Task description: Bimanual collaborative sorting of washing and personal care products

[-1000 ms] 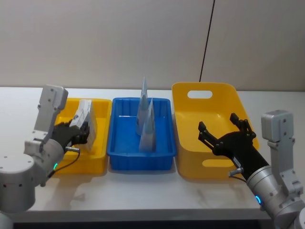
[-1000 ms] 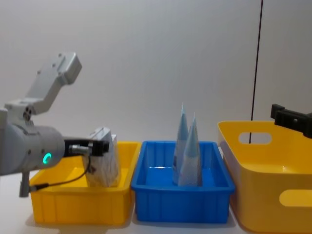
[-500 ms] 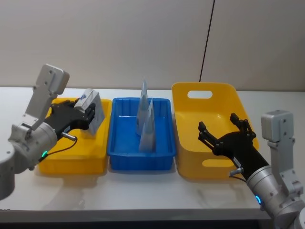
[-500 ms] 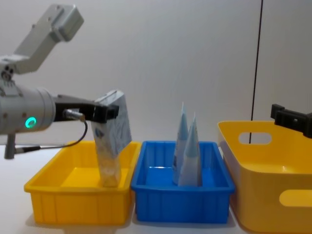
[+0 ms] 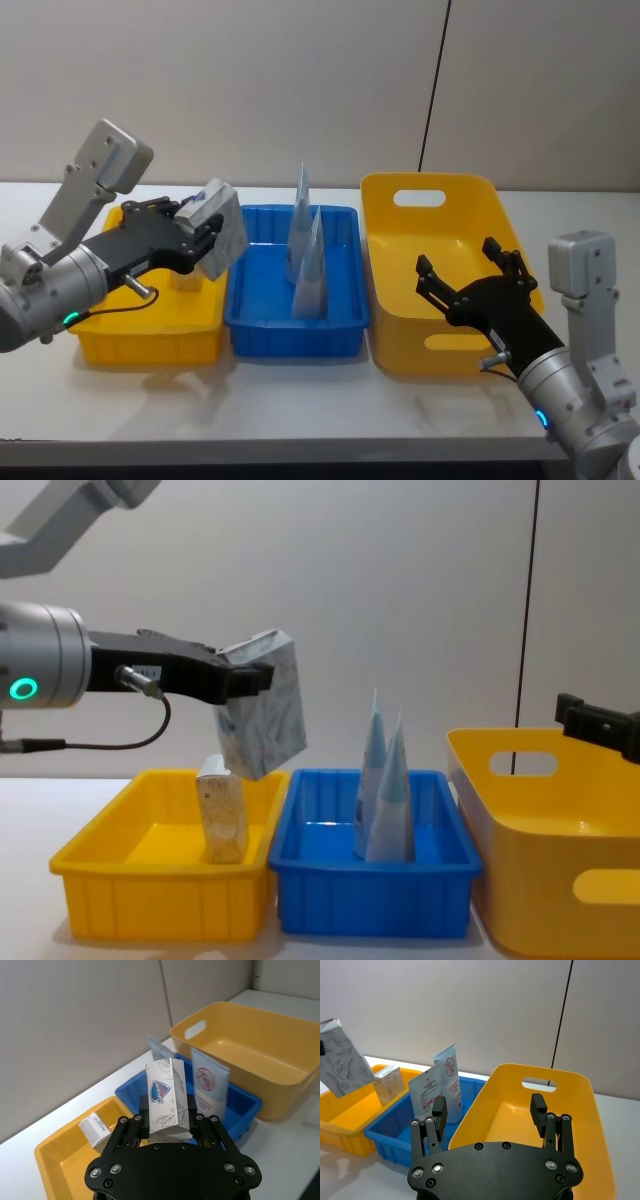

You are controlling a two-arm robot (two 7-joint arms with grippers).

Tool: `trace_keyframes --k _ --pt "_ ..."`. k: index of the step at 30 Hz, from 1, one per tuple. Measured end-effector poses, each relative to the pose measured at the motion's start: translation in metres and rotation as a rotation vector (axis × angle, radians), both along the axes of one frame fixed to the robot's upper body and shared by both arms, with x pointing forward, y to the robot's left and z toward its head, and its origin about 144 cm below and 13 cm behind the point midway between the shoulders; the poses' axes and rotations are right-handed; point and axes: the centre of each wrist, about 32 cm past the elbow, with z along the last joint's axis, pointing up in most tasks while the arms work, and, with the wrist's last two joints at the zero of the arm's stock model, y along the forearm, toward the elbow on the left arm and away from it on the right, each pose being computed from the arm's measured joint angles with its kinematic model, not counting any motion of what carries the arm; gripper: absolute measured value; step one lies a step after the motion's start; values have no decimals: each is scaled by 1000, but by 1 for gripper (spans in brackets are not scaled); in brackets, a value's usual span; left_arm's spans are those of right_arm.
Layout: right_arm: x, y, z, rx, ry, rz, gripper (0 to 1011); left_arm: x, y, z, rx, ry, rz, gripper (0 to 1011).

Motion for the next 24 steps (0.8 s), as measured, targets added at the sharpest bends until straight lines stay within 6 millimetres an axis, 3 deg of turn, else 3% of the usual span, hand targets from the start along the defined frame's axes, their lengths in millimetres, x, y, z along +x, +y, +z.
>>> trace_keyframes --k 24 --pt "0 0 0 0 0 0 1002 -16 17 29 70 -20 -400 360"
